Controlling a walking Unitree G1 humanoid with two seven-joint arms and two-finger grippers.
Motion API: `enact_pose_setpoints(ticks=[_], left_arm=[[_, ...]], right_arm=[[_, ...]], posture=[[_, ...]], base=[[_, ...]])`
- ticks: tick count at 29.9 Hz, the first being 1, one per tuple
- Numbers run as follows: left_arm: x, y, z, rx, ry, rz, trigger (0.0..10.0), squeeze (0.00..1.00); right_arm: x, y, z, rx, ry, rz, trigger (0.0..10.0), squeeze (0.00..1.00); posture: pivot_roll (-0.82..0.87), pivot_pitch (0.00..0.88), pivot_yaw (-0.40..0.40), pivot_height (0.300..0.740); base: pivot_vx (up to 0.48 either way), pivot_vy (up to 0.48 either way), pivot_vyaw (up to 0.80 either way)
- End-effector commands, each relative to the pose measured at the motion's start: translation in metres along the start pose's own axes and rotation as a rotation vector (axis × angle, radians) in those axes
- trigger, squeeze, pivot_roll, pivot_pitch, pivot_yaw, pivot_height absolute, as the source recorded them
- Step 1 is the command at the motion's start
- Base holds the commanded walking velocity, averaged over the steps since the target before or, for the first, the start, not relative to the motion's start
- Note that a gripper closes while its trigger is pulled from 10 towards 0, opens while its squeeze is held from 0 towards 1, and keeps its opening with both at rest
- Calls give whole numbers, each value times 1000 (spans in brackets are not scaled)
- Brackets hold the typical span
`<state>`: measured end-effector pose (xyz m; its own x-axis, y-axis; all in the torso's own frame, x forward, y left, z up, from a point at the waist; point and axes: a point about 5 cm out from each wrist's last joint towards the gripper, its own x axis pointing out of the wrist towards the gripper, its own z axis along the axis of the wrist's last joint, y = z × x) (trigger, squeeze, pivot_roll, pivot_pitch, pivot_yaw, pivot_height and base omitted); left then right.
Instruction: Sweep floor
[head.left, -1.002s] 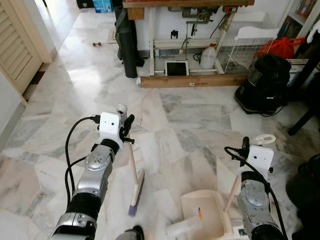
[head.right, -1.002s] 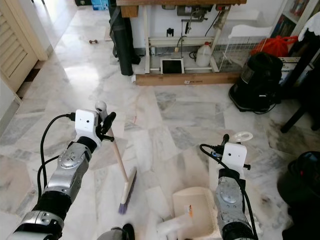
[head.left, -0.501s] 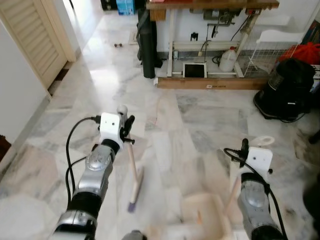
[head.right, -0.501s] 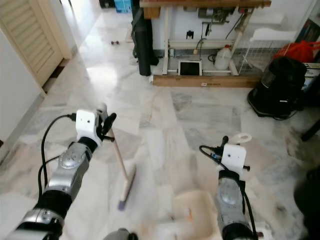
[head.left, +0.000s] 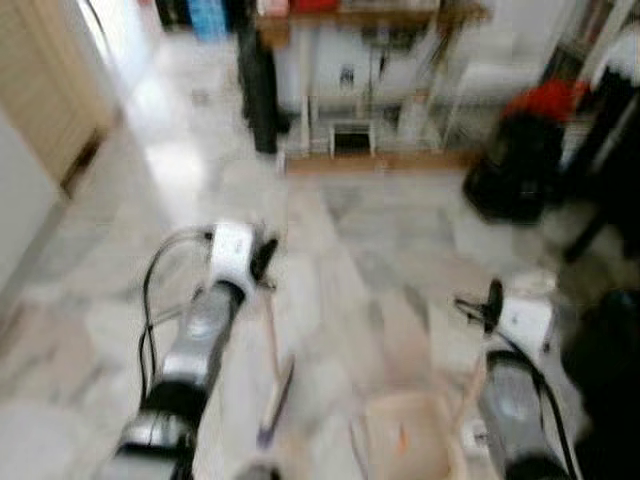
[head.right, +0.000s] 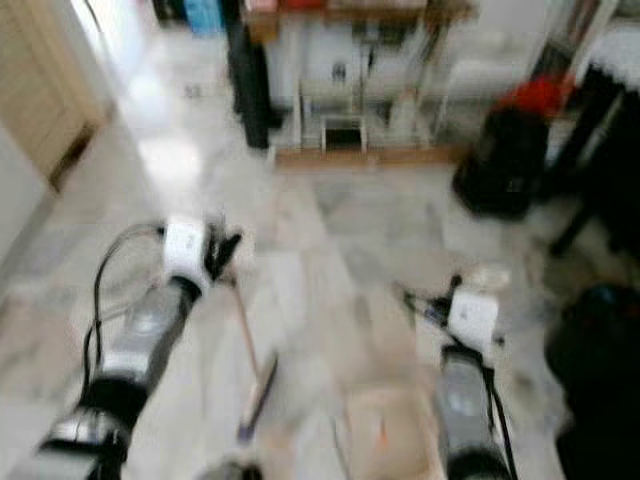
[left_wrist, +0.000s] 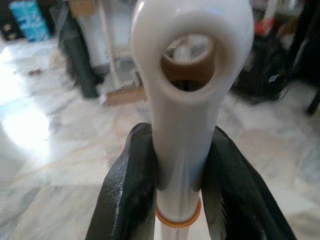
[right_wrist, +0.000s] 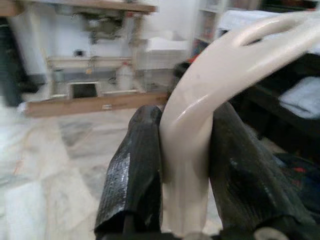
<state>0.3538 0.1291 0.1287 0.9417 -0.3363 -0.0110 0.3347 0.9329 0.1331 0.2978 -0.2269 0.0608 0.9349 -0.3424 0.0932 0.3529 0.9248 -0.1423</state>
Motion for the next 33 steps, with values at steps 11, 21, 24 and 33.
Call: enact_pose_setpoints(ticks=[11,21,24,33], left_arm=[[-2,-3,-11,58,113,-37,10000,0],[2,-1,-2,-7,22,42,10000,0],[3,-4,-1,-11,23,37,10000,0],[3,3,-6,-89,-1,96,10000,0]], right_arm=[[-3,8,-1,24,0,8,10000,0],[-6,7,-2,21,-2,-3,10000,0],[-7,5,-3,19,-1,-8,10000,0],[-11,16,-5,31,18,11,10000,0]], posture=[[121,121,15,740],[117,144,15,740],[121,153,15,740],[122,158,15,740]], base=[[0,0,0],[0,0,0],[0,0,0],[0,0,0]])
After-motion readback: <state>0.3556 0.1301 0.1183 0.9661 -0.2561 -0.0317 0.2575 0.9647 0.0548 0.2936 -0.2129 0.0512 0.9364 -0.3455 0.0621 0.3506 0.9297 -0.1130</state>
